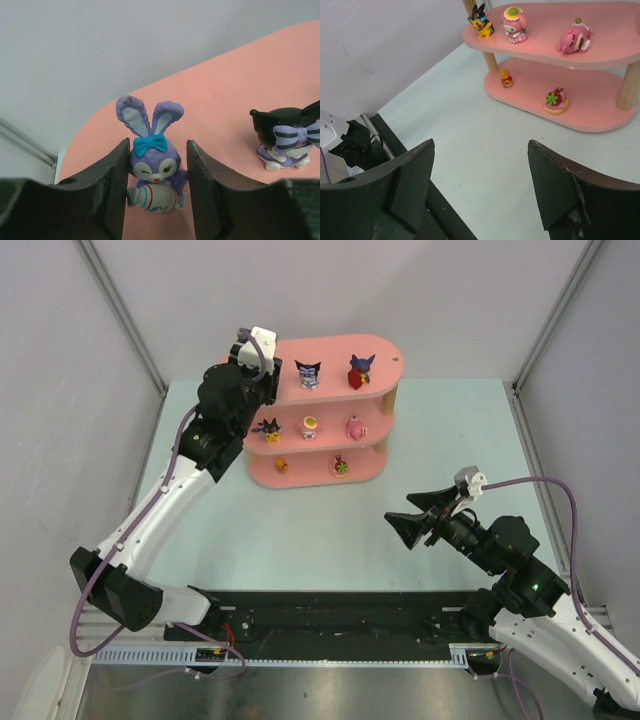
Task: Place and organize the plastic toys onto the shelf
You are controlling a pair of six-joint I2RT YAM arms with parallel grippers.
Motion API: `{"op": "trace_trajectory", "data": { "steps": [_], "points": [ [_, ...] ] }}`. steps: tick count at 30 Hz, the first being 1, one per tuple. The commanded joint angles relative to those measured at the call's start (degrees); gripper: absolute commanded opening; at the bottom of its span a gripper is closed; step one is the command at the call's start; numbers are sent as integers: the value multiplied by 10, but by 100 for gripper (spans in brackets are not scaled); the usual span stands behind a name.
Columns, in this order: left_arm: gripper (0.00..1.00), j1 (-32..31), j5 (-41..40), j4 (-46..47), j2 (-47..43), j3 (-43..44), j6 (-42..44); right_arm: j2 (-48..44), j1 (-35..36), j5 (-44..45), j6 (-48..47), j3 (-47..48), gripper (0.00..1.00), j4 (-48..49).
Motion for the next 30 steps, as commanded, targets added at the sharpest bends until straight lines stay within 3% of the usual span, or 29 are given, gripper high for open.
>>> {"op": "trace_trajectory", "data": {
  "steps": [1, 8, 30],
  "points": [
    [38, 6, 14, 22, -6, 2, -4, 0, -3, -7, -4, 18, 80, 14],
    [48, 6, 17, 24, -9, -1, -5, -1, -3, -7, -3, 19, 80, 13],
    [64, 6, 26, 40, -29, -28, -6, 1, -5, -11, -3, 19, 80, 13]
  ]
}}
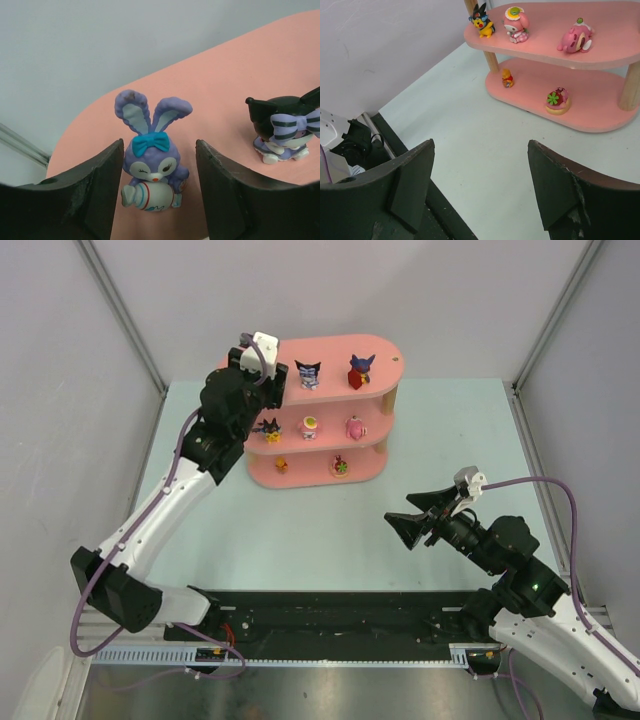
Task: Place and organize the plastic toys onto the shelf
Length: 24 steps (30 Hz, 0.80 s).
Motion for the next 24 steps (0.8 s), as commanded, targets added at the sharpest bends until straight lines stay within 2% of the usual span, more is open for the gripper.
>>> {"op": "trace_trajectory", "data": {
  "steps": [1, 24],
  "points": [
    [66, 5, 12, 26, -28, -7, -1, 1, -3, -6, -4, 18, 80, 14],
    [80, 5, 34, 36, -87, -57, -28, 15, -4, -13, -2, 19, 80, 24]
  ]
}}
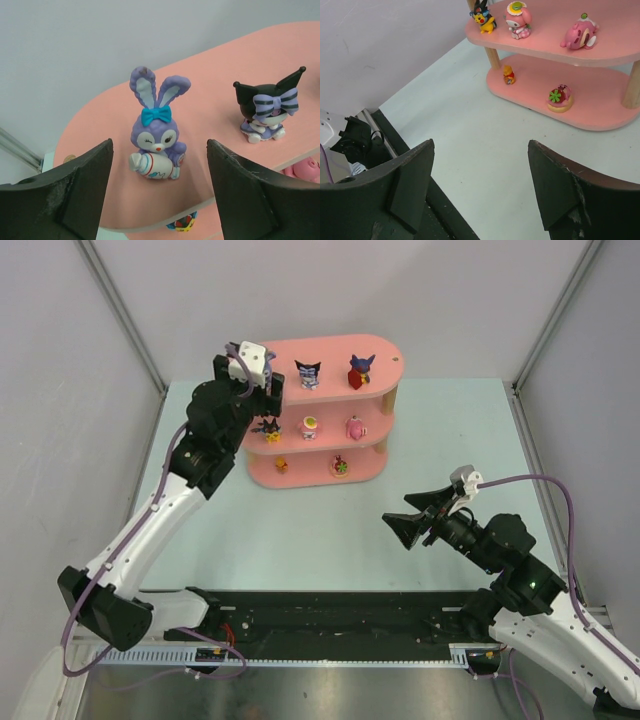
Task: Place and organize the plastic toys onto the shelf
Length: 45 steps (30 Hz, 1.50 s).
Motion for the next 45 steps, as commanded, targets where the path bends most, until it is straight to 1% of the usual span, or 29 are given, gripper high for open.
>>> {"op": "trace_trajectory", "data": {
  "steps": [1, 8, 9, 13, 15, 19, 20, 21, 23, 24, 27, 29, 30, 32, 33, 34, 36, 39, 45],
  "points": [
    [80, 5, 16, 18, -36, -16, -13, 4, -3, -5, -2, 19, 81, 21],
    [81, 5, 17, 19, -84, -44, -27, 9, -3, -5, -1, 19, 80, 21],
    [81, 5, 17, 34, -97, -46, -32, 9, -3, -5, -1, 19, 81, 21],
    [82, 5, 37, 34, -142, -74, -49, 10, -3, -4, -1, 19, 81, 21],
    [83, 5, 40, 29, -175, -89, -68, 10, -4, 2, 0, 18, 84, 20],
    [90, 5, 10, 2, -239, -156, -103, 11, -3, 12, -2, 19, 88, 22],
    [93, 5, -2, -12, -253, -170, -110, 10, -4, 15, -1, 19, 90, 21],
    [96, 5, -29, -18, -279, -186, -126, 10, -4, 25, 0, 22, 94, 18],
    [100, 5, -56, -44, -301, -223, -137, 10, -5, 34, 5, 27, 97, -1],
    [100, 5, -80, -54, -318, -232, -154, 9, -5, 55, 8, 27, 98, -5],
    [100, 5, -114, -95, -343, -262, -184, 4, -5, 92, 18, 27, 100, -23],
    [100, 5, -124, -123, -353, -272, -203, -1, -5, 115, 28, 28, 100, -37],
    [100, 5, -127, -130, -361, -276, -221, -4, -4, 150, 33, 28, 100, -43],
    [100, 5, -142, -146, -377, -292, -240, -5, -6, 192, 54, 30, 100, -66],
    [100, 5, -151, -147, -381, -299, -261, -7, -6, 232, 62, 30, 100, -75],
    [100, 5, -177, -152, -384, -309, -272, -8, -5, 250, 67, 30, 100, -91],
    [100, 5, -197, -171, -384, -311, -305, -13, -6, 292, 83, 30, 100, -102],
    [100, 5, -194, -178, -376, -308, -313, -17, -7, 313, 88, 30, 100, -117],
    [100, 5, -197, -182, -360, -305, -331, -24, -8, 317, 101, 30, 100, -128]
  ]
}}
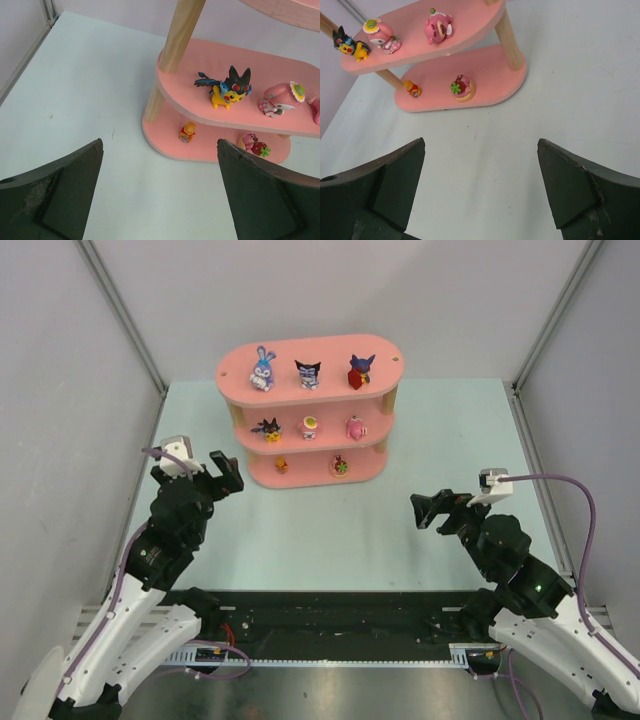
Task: Place and organize the plastic toys onto the shelf
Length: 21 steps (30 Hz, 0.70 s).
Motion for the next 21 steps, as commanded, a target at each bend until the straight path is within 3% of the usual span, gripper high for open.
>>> {"op": "trace_trajectory", "data": {
  "steps": [1, 21],
  "points": [
    [100, 4, -12, -5, 10, 4, -37, -11, -3, 33, 24, 21, 100, -16],
    [100, 4, -73, -25, -15, -83, -129, 10, -4, 96, 57, 18, 100, -46]
  ]
}}
